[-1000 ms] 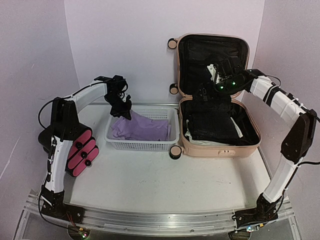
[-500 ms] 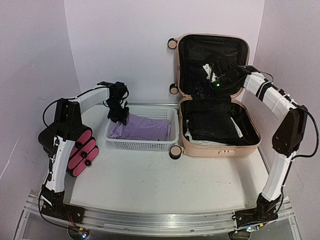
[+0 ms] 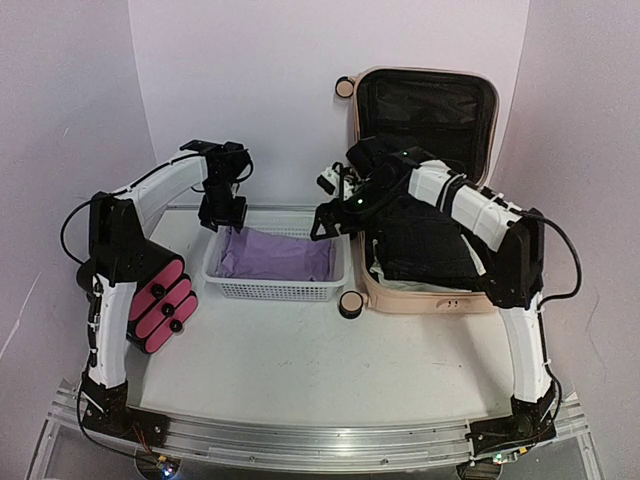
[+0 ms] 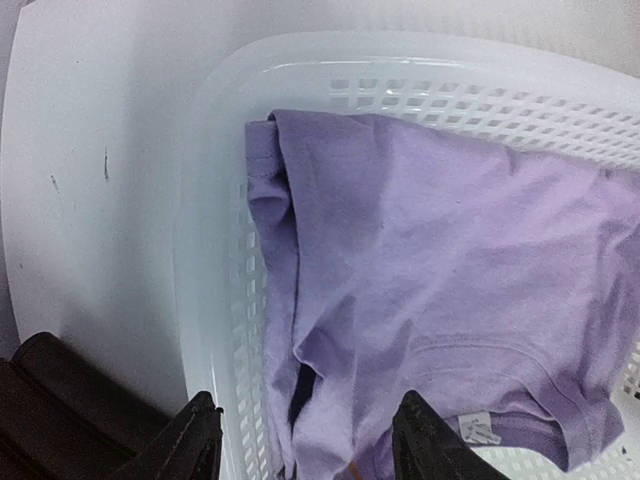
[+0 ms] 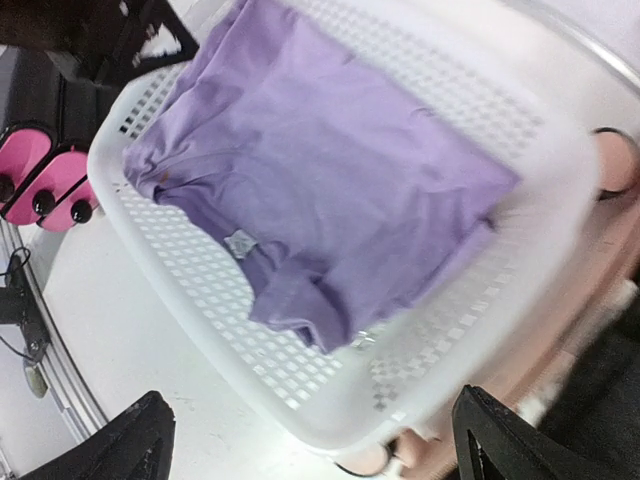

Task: Open, take out, and arrange the luggage

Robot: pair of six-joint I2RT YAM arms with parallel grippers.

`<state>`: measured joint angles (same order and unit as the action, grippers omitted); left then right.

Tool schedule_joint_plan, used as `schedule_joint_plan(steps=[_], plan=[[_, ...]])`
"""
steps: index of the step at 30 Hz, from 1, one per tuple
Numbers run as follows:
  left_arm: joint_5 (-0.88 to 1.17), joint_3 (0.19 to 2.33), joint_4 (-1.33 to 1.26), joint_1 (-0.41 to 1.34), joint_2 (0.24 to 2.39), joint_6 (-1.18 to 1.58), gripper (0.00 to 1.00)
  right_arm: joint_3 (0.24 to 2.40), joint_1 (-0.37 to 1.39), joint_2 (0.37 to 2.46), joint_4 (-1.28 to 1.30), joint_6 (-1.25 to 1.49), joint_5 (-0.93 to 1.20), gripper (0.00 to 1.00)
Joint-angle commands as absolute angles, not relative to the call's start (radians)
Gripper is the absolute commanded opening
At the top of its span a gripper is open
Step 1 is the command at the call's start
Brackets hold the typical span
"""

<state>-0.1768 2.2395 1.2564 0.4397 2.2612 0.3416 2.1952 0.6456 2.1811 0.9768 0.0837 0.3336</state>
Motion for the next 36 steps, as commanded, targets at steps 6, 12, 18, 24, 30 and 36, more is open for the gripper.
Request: schedule_joint_plan(steps=[6,12,18,24,30,36], plan=[[0.144,2.241,1.292,0.439,2.118,0.362,0.61,2.327,0.684,2.341,0.962,0.191,0.401,0.71],[0.238,2.244,1.288,0.456,2.089,0.326,0.68,2.431,0.698,2.492,0.96,0.243,0.312,0.45],[0.28,2.207,1.285,0.477,2.101,0.306,0.67,2.562,0.704,2.632,0.935,0.308,0.327,0.28],[0.244,2.19,1.287,0.474,2.097,0.296,0.66,2.491,0.721,2.633,0.945,0.31,0.306,0.19],[0.205,2.204,1.288,0.465,2.101,0.309,0.66,2.456,0.73,2.614,1.066,0.222,0.207,0.15],[0.195,2.237,1.289,0.459,2.108,0.312,0.67,2.539,0.769,2.625,1.23,0.088,0.031,0.18]])
